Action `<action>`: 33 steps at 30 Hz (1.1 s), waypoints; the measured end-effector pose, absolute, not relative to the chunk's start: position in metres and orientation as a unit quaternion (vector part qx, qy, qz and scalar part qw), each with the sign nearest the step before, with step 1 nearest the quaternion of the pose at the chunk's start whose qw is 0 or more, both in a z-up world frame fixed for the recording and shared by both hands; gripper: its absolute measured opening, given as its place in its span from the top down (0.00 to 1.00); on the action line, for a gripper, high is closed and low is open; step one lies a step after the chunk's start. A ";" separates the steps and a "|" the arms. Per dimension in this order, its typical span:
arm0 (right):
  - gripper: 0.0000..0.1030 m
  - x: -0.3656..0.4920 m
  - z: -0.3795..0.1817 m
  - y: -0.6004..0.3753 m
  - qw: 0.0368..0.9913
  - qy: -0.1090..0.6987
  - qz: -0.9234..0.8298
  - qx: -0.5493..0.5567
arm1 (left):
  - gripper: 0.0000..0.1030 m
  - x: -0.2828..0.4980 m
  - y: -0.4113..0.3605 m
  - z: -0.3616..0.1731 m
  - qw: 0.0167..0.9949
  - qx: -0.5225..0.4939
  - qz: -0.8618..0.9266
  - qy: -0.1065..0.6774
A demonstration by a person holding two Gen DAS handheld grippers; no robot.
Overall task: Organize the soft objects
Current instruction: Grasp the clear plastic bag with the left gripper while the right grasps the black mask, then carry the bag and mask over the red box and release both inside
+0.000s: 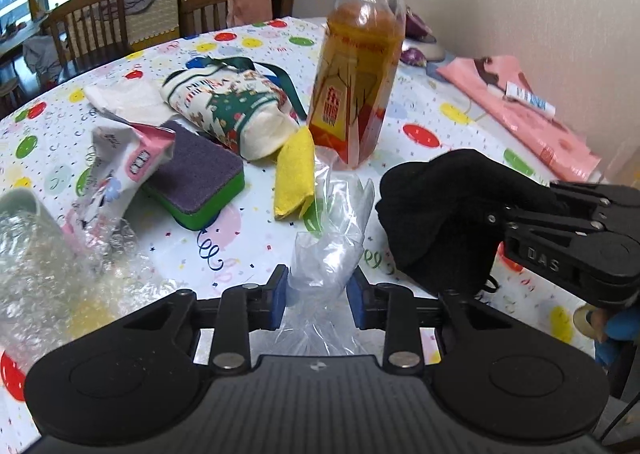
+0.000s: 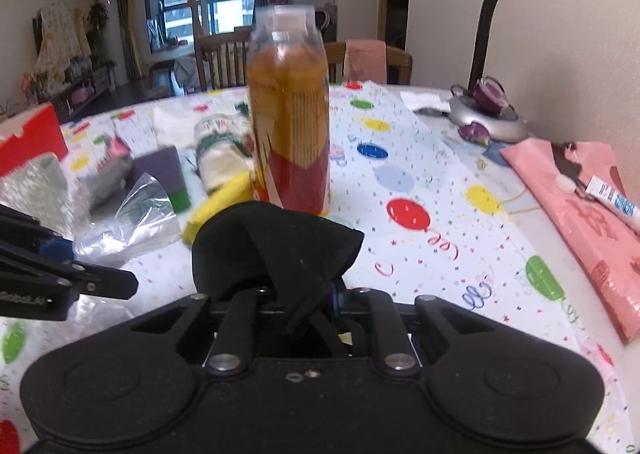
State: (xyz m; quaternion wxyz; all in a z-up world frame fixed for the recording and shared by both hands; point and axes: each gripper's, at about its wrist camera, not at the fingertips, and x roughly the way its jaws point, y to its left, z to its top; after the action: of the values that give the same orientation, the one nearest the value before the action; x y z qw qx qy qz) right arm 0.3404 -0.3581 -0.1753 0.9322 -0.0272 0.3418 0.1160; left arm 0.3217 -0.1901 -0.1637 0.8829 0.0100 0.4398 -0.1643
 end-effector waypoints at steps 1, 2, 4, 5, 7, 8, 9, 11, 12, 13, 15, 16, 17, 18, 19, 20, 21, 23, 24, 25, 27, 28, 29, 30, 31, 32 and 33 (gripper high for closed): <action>0.86 0.338 -0.170 -0.358 0.933 0.339 0.119 -0.025 | 0.70 0.320 -0.188 -0.160 0.883 0.003 -0.163 0.439; 0.86 0.335 -0.164 -0.358 0.934 0.334 0.122 -0.023 | 0.70 0.319 -0.185 -0.156 0.885 -0.004 -0.162 0.437; 0.86 0.330 -0.153 -0.358 0.936 0.328 0.126 -0.019 | 0.70 0.315 -0.180 -0.148 0.887 -0.014 -0.161 0.433; 0.86 0.327 -0.147 -0.358 0.936 0.326 0.130 -0.015 | 0.71 0.313 -0.177 -0.144 0.888 -0.019 -0.161 0.431; 0.86 0.323 -0.134 -0.357 0.937 0.320 0.138 -0.009 | 0.71 0.309 -0.171 -0.135 0.889 -0.030 -0.158 0.429; 0.86 0.321 -0.127 -0.356 0.938 0.317 0.142 -0.009 | 0.71 0.308 -0.167 -0.131 0.890 -0.035 -0.157 0.427; 0.86 0.319 -0.122 -0.354 0.938 0.315 0.146 -0.010 | 0.71 0.306 -0.163 -0.126 0.890 -0.042 -0.156 0.427; 0.86 0.317 -0.108 -0.350 0.937 0.312 0.153 -0.013 | 0.71 0.302 -0.154 -0.117 0.890 -0.060 -0.153 0.426; 0.86 0.316 -0.102 -0.348 0.937 0.312 0.158 -0.012 | 0.71 0.300 -0.149 -0.112 0.889 -0.068 -0.151 0.426; 0.86 0.315 -0.096 -0.346 0.936 0.311 0.163 -0.012 | 0.71 0.299 -0.145 -0.108 0.889 -0.073 -0.148 0.426; 0.86 0.313 -0.083 -0.340 0.936 0.306 0.174 -0.013 | 0.71 0.295 -0.135 -0.099 0.891 -0.081 -0.144 0.423; 0.86 0.313 -0.078 -0.339 0.936 0.304 0.179 -0.011 | 0.71 0.293 -0.129 -0.094 0.892 -0.084 -0.141 0.421; 0.86 0.313 -0.073 -0.336 0.936 0.301 0.184 -0.008 | 0.71 0.291 -0.124 -0.089 0.893 -0.086 -0.138 0.419; 0.86 0.313 -0.067 -0.334 0.935 0.299 0.190 -0.006 | 0.71 0.289 -0.119 -0.085 0.895 -0.089 -0.136 0.415; 0.86 0.313 -0.062 -0.330 0.935 0.297 0.195 -0.004 | 0.71 0.287 -0.113 -0.080 0.896 -0.091 -0.134 0.412; 0.86 0.313 -0.058 -0.328 0.934 0.295 0.200 -0.002 | 0.71 0.285 -0.108 -0.076 0.898 -0.095 -0.131 0.410; 0.86 0.313 -0.052 -0.324 0.933 0.293 0.208 0.001 | 0.71 0.283 -0.101 -0.071 0.899 -0.098 -0.129 0.407; 0.86 0.314 -0.044 -0.316 0.931 0.292 0.219 -0.001 | 0.71 0.279 -0.089 -0.062 0.901 -0.104 -0.123 0.402; 0.86 0.314 -0.039 -0.311 0.930 0.291 0.226 -0.003 | 0.71 0.277 -0.083 -0.058 0.902 -0.107 -0.120 0.400; 0.86 0.315 -0.036 -0.306 0.929 0.290 0.231 -0.005 | 0.71 0.276 -0.076 -0.053 0.902 -0.110 -0.118 0.400; 0.86 0.318 -0.028 -0.295 0.924 0.292 0.246 -0.006 | 0.71 0.273 -0.061 -0.045 0.901 -0.121 -0.108 0.402; 0.86 0.320 -0.025 -0.289 0.922 0.293 0.254 -0.005 | 0.71 0.272 -0.053 -0.041 0.901 -0.127 -0.103 0.403; 0.86 0.321 -0.021 -0.283 0.920 0.292 0.261 -0.006 | 0.71 0.270 -0.044 -0.038 0.900 -0.134 -0.099 0.403; 0.86 0.322 -0.018 -0.277 0.919 0.291 0.266 -0.008 | 0.71 0.268 -0.035 -0.034 0.900 -0.141 -0.095 0.402; 0.86 0.324 -0.014 -0.270 0.917 0.289 0.274 -0.011 | 0.71 0.267 -0.026 -0.030 0.901 -0.145 -0.089 0.400; 0.86 0.324 -0.011 -0.263 0.916 0.286 0.280 -0.013 | 0.71 0.265 -0.018 -0.026 0.902 -0.147 -0.083 0.398; 0.86 0.325 -0.009 -0.256 0.915 0.285 0.285 -0.015 | 0.71 0.263 -0.010 -0.022 0.903 -0.148 -0.077 0.395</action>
State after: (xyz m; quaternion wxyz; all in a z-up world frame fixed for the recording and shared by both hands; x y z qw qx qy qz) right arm 0.3250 -0.2563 -0.0088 0.9150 -0.0147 0.2846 0.2855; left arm 0.2630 -0.0102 -0.0225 0.9033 -0.1478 0.3955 -0.0768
